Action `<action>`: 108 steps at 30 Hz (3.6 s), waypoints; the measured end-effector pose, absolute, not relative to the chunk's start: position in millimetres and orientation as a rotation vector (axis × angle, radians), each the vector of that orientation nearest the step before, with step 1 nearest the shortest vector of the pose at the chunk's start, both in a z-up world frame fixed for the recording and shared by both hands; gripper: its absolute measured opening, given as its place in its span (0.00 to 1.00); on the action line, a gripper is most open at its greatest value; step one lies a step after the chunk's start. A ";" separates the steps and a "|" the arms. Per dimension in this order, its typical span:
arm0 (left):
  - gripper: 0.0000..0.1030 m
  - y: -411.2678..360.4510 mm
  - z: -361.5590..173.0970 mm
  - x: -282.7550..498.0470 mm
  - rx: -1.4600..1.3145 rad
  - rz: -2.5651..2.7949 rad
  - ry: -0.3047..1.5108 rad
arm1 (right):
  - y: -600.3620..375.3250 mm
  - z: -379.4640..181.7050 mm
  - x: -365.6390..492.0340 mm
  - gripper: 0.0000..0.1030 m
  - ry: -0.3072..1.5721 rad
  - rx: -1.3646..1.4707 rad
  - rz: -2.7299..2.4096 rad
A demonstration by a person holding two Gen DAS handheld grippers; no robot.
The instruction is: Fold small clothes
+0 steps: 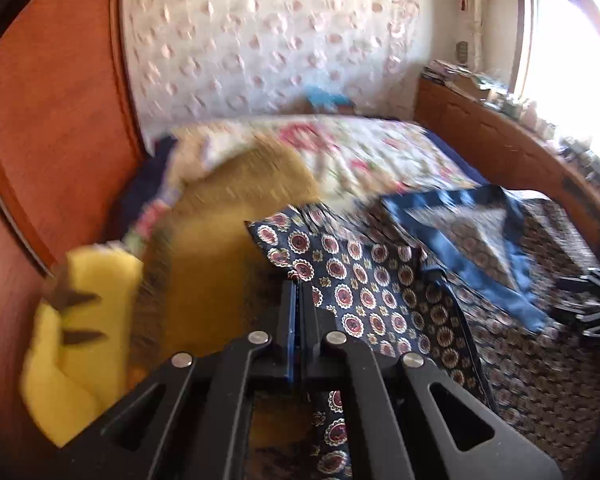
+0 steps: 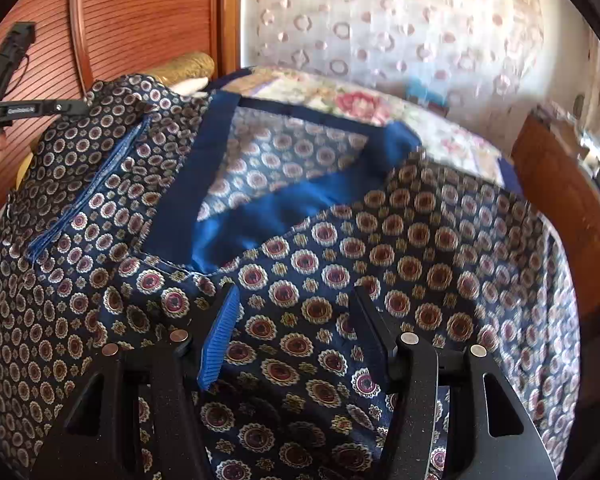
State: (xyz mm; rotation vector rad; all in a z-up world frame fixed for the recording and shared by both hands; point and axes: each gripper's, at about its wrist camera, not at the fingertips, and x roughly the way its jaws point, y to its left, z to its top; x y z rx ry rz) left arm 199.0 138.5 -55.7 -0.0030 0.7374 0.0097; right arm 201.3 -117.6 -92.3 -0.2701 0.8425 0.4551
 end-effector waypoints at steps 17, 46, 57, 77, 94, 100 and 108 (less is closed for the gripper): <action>0.07 130.3 -26.2 167.7 0.001 -0.054 0.673 | -109.2 -94.7 205.6 0.56 0.848 -0.281 0.432; 0.53 25.6 -124.1 128.2 0.094 -0.198 0.872 | -121.4 -83.7 195.6 0.56 0.800 -0.254 0.374; 0.57 26.8 -124.3 132.8 0.084 -0.198 0.877 | -258.1 -52.7 168.1 0.56 0.759 -0.165 0.134; 0.73 24.2 -125.9 136.1 0.082 -0.214 0.891 | -376.8 -87.1 120.0 0.28 0.885 0.126 0.122; 1.00 27.2 -132.6 140.0 0.060 -0.171 0.924 | -300.2 -29.6 126.9 0.00 0.687 -0.076 0.168; 1.00 26.3 -130.5 138.6 0.066 -0.164 0.913 | -215.5 -15.9 144.4 0.00 0.649 -0.133 0.330; 1.00 17.1 -91.5 118.1 0.009 -0.199 0.757 | -180.6 -32.1 152.9 0.00 0.668 -0.192 0.336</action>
